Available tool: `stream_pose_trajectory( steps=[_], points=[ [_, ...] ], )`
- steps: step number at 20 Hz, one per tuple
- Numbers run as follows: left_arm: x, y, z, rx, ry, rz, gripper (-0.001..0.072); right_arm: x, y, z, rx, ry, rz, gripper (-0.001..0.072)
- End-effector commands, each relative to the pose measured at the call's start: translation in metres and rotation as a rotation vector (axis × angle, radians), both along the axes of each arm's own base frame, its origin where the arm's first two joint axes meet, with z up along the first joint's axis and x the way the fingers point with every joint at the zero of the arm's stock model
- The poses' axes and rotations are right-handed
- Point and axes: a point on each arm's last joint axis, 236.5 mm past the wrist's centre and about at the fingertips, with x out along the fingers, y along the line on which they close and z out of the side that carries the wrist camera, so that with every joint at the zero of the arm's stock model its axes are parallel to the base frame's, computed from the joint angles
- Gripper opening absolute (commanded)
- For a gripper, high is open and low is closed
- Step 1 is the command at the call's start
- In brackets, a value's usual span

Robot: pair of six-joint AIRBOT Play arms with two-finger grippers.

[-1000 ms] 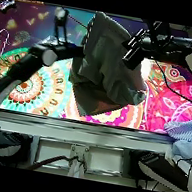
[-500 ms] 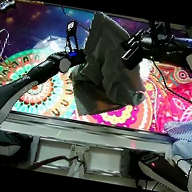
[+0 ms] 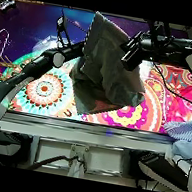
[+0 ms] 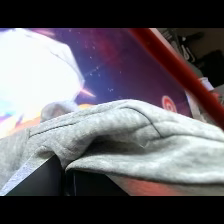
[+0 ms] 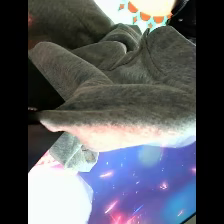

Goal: Fold the clothes and pants, and hang the long-sleeved shirts on hangers.

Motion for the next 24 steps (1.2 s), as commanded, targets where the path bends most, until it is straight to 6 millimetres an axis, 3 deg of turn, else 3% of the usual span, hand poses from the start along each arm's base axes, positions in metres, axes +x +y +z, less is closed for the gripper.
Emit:
stream_pose_trajectory(
  steps=[1, 8, 10, 13, 16, 21, 24],
  points=[
    [-0.003, 0.016, -0.001, 0.104, -0.009, -0.043, 0.0021, 0.002, -0.003, 0.000, -0.012, -0.007, -0.008, 0.0038],
    [-0.009, 0.049, 0.050, 0.317, -0.192, -0.132, 0.0021, 0.003, -0.004, 0.000, -0.018, -0.011, -0.012, 0.0038],
    [-0.002, 0.067, 0.050, 0.341, -0.193, -0.106, 0.0021, 0.000, -0.001, 0.001, -0.001, -0.004, -0.002, 0.0038],
    [0.011, 0.096, 0.034, 0.352, -0.152, -0.055, 0.0020, -0.013, 0.013, 0.011, 0.070, 0.016, 0.039, 0.0037],
    [0.017, 0.109, 0.027, 0.346, -0.133, -0.028, 0.0020, -0.023, 0.016, 0.023, 0.107, 0.008, 0.057, 0.0037],
    [0.026, 0.123, 0.043, 0.347, -0.188, 0.020, 0.0020, -0.027, 0.010, 0.021, 0.074, 0.005, 0.059, 0.0036],
    [0.027, 0.128, 0.066, 0.439, -0.294, 0.000, 0.0020, -0.023, -0.002, 0.013, 0.011, 0.002, 0.034, 0.0036]
  ],
)
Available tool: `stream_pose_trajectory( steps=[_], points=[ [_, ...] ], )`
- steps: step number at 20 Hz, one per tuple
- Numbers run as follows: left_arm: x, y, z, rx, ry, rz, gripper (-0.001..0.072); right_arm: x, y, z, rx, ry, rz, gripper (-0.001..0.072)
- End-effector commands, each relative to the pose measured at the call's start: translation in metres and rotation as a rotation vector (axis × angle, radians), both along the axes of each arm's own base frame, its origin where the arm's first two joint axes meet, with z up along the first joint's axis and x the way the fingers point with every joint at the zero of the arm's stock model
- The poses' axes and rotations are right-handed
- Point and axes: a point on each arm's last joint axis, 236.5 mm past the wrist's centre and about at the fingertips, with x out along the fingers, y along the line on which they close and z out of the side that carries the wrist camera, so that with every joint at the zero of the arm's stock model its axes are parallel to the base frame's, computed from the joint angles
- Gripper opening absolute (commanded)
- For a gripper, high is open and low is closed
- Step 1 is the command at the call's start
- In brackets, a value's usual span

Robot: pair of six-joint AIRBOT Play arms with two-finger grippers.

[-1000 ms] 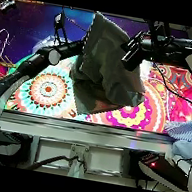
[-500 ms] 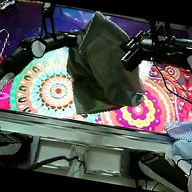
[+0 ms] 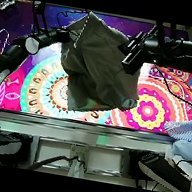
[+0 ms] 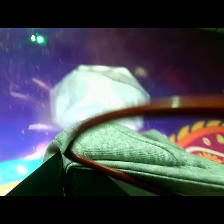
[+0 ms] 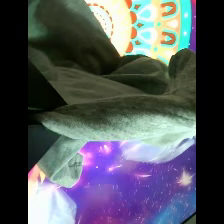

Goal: Fold the clothes and pants, and hang the long-sleeved shirts on hangers.

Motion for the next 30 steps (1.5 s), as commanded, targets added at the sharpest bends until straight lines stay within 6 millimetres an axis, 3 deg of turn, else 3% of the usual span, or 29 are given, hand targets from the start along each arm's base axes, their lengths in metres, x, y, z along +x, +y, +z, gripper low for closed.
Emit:
stream_pose_trajectory(
  steps=[1, 4, 11, 14, 18, 23, 25, 30],
  points=[
    [0.004, 0.008, 0.027, 0.138, -0.133, -0.034, 0.0020, 0.004, -0.014, -0.008, -0.071, -0.007, -0.029, 0.0036],
    [0.005, 0.012, 0.045, 0.369, -0.261, -0.108, 0.0020, 0.008, -0.021, -0.010, -0.099, -0.020, -0.048, 0.0036],
    [0.010, 0.017, 0.057, 0.762, -0.427, -0.215, 0.0020, 0.008, -0.031, -0.016, -0.148, -0.013, -0.064, 0.0036],
    [0.014, 0.026, 0.065, 0.655, -0.421, -0.145, 0.0019, 0.008, -0.037, -0.015, -0.166, -0.023, -0.075, 0.0036],
    [0.018, 0.029, 0.053, 0.417, -0.334, -0.084, 0.0019, 0.008, -0.037, -0.013, -0.162, -0.026, -0.075, 0.0036],
    [0.018, 0.025, 0.049, 0.426, -0.331, -0.102, 0.0018, 0.012, -0.044, -0.015, -0.194, -0.038, -0.097, 0.0036],
    [0.019, 0.025, 0.062, 0.491, -0.382, -0.108, 0.0018, 0.018, -0.051, -0.018, -0.224, -0.045, -0.116, 0.0036],
    [0.005, 0.010, 0.125, 0.529, -0.531, -0.103, 0.0018, 0.038, -0.067, -0.030, -0.327, -0.076, -0.155, 0.0036]
  ],
)
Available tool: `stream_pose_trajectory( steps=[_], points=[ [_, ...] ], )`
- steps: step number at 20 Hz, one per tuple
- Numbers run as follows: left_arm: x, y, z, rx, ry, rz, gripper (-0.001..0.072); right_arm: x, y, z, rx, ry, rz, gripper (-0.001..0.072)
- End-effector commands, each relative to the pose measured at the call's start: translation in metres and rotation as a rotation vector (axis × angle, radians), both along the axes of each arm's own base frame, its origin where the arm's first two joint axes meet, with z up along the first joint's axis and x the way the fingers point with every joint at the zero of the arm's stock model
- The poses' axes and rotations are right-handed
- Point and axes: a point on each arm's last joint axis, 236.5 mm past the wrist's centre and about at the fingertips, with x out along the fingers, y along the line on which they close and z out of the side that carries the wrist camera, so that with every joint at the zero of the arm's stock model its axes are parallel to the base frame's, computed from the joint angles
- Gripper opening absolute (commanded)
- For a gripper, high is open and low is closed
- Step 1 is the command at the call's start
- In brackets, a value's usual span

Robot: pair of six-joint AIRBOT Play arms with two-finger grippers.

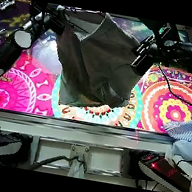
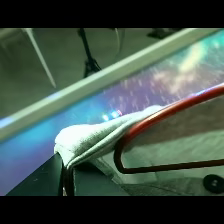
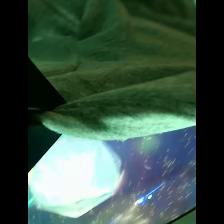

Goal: Fold the clothes and pants, and hang the long-sleeved shirts on hangers.

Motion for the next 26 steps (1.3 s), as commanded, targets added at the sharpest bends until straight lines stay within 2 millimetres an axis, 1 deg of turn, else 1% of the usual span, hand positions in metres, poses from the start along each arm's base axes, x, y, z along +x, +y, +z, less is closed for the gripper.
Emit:
stream_pose_trajectory(
  steps=[1, 3, 7, 9, 11, 13, 15, 17, 18, 20, 21, 22, 23, 24, 25, 26],
  points=[
    [-0.014, -0.014, 0.042, 0.014, -0.090, -0.028, 0.0018, 0.018, -0.014, -0.006, -0.082, -0.037, -0.035, 0.0036],
    [-0.025, -0.027, 0.057, 0.006, -0.117, -0.057, 0.0018, 0.025, -0.018, -0.014, -0.114, -0.032, -0.046, 0.0036],
    [-0.044, -0.059, 0.063, 0.004, -0.109, -0.138, 0.0018, 0.035, -0.019, -0.029, -0.148, -0.007, -0.055, 0.0036],
    [-0.055, -0.071, 0.066, 0.006, -0.100, -0.178, 0.0018, 0.040, -0.017, -0.028, -0.138, -0.023, -0.059, 0.0036],
    [-0.069, -0.084, 0.061, -0.004, -0.047, -0.244, 0.0018, 0.044, -0.017, -0.024, -0.133, -0.046, -0.065, 0.0036],
    [-0.078, -0.093, 0.054, -0.016, 0.002, -0.291, 0.0018, 0.047, -0.021, -0.025, -0.113, -0.033, -0.093, 0.0036],
    [-0.087, -0.102, 0.041, -0.004, 0.062, -0.342, 0.0018, 0.050, -0.031, -0.025, -0.088, -0.021, -0.142, 0.0036],
    [-0.098, -0.110, 0.027, -0.033, 0.148, -0.390, 0.0018, 0.052, -0.043, -0.020, -0.058, -0.017, -0.195, 0.0036],
    [-0.106, -0.115, 0.019, -0.055, 0.199, -0.431, 0.0018, 0.051, -0.048, -0.016, -0.047, -0.023, -0.212, 0.0036],
    [-0.129, -0.127, 0.007, -0.105, 0.307, -0.548, 0.0018, 0.046, -0.054, -0.005, -0.032, -0.046, -0.222, 0.0036],
    [-0.143, -0.134, 0.008, -0.144, 0.337, -0.621, 0.0018, 0.043, -0.054, 0.001, -0.022, -0.055, -0.219, 0.0036],
    [-0.157, -0.144, 0.018, -0.209, 0.349, -0.705, 0.0018, 0.039, -0.052, 0.006, -0.005, -0.060, -0.212, 0.0036],
    [-0.169, -0.153, 0.033, -0.282, 0.342, -0.770, 0.0020, 0.035, -0.049, 0.009, 0.012, -0.060, -0.204, 0.0036],
    [-0.174, -0.158, 0.052, -0.383, 0.332, -0.806, 0.0022, 0.032, -0.046, 0.011, 0.029, -0.055, -0.194, 0.0036],
    [-0.177, -0.161, 0.068, -0.466, 0.320, -0.829, 0.0072, 0.029, -0.043, 0.012, 0.040, -0.049, -0.187, 0.0036],
    [-0.180, -0.163, 0.084, -0.550, 0.309, -0.851, 0.0303, 0.026, -0.043, 0.012, 0.044, -0.046, -0.185, 0.0036]
  ],
)
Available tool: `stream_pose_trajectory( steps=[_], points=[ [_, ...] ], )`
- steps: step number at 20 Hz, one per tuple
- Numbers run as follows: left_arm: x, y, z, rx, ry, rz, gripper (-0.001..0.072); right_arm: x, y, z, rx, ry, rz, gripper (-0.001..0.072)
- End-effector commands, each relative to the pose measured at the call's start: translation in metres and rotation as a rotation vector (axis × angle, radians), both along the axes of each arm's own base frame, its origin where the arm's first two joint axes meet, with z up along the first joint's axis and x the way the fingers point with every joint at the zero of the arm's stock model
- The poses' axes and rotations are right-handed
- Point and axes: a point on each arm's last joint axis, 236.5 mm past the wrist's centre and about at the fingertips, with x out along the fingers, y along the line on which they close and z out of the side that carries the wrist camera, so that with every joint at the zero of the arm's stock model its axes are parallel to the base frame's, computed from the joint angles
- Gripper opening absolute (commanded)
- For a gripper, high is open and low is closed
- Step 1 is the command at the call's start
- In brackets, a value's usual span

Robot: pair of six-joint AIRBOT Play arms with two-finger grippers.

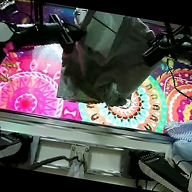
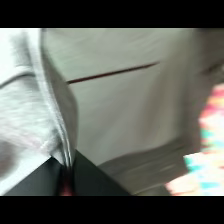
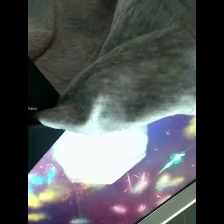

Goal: Fold the clothes and pants, and hang the long-sleeved shirts on hangers.

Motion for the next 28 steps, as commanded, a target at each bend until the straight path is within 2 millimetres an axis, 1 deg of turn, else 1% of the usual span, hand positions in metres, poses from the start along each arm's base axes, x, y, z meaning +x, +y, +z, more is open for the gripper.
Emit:
stream_pose_trajectory(
  steps=[1, 2, 4, 5, 6, 8, 10, 11, 14, 15, 16, 17, 18, 20, 21, 22, 23, 25, 27, 28],
  points=[
    [-0.028, -0.015, 0.061, -0.326, 0.075, -0.129, 0.0503, -0.010, 0.004, 0.007, 0.040, 0.005, 0.010, 0.0036],
    [-0.030, -0.014, 0.074, -0.394, 0.097, -0.140, 0.0571, -0.011, 0.003, 0.009, 0.053, 0.006, 0.000, 0.0037],
    [-0.033, -0.014, 0.088, -0.486, 0.161, -0.157, 0.0572, -0.012, -0.003, 0.013, 0.063, -0.004, -0.034, 0.0037],
    [-0.036, -0.014, 0.089, -0.491, 0.173, -0.166, 0.0571, -0.012, -0.008, 0.016, 0.067, -0.011, -0.061, 0.0037],
    [-0.038, -0.016, 0.085, -0.480, 0.197, -0.166, 0.0554, -0.012, -0.012, 0.019, 0.077, -0.019, -0.089, 0.0037],
    [-0.040, -0.021, 0.071, -0.399, 0.214, -0.131, 0.0471, -0.014, -0.020, 0.029, 0.105, -0.044, -0.133, 0.0037],
    [-0.038, -0.020, 0.058, -0.265, 0.168, -0.015, 0.0471, -0.015, -0.031, 0.042, 0.136, -0.083, -0.193, 0.0037],
    [-0.036, -0.016, 0.056, -0.205, 0.129, 0.053, 0.0471, -0.015, -0.041, 0.048, 0.142, -0.107, -0.238, 0.0038],
    [-0.032, 0.008, 0.060, -0.077, 0.030, 0.253, 0.0471, -0.014, -0.075, 0.071, 0.166, -0.198, -0.395, 0.0038],
    [-0.032, 0.015, 0.055, -0.030, 0.020, 0.294, 0.0471, -0.012, -0.091, 0.080, 0.176, -0.242, -0.465, 0.0038],
    [-0.031, 0.023, 0.047, 0.027, 0.025, 0.336, 0.0470, -0.011, -0.107, 0.088, 0.196, -0.281, -0.538, 0.0038],
    [-0.030, 0.033, 0.033, 0.092, 0.045, 0.379, 0.0426, -0.009, -0.125, 0.092, 0.231, -0.306, -0.619, 0.0038],
    [-0.028, 0.045, 0.015, 0.168, 0.085, 0.433, 0.0410, -0.009, -0.144, 0.093, 0.280, -0.317, -0.703, 0.0038],
    [-0.024, 0.074, -0.021, 0.298, 0.184, 0.549, 0.0411, -0.013, -0.192, 0.093, 0.390, -0.338, -0.894, 0.0038],
    [-0.025, 0.082, -0.034, 0.342, 0.226, 0.573, 0.0412, -0.017, -0.214, 0.093, 0.406, -0.352, -0.963, 0.0038],
    [-0.026, 0.084, -0.042, 0.366, 0.250, 0.574, 0.0413, -0.023, -0.236, 0.095, 0.402, -0.367, -1.022, 0.0038],
    [-0.026, 0.083, -0.047, 0.374, 0.260, 0.573, 0.0412, -0.030, -0.257, 0.101, 0.398, -0.396, -1.074, 0.0038],
    [-0.026, 0.077, -0.052, 0.365, 0.285, 0.558, 0.0412, -0.044, -0.295, 0.122, 0.396, -0.484, -1.154, 0.0037],
    [-0.025, 0.075, -0.055, 0.366, 0.295, 0.553, 0.0412, -0.059, -0.328, 0.145, 0.420, -0.583, -1.225, 0.0037],
    [-0.025, 0.075, -0.057, 0.369, 0.298, 0.553, 0.0412, -0.066, -0.345, 0.151, 0.437, -0.615, -1.271, 0.0037]
  ],
)
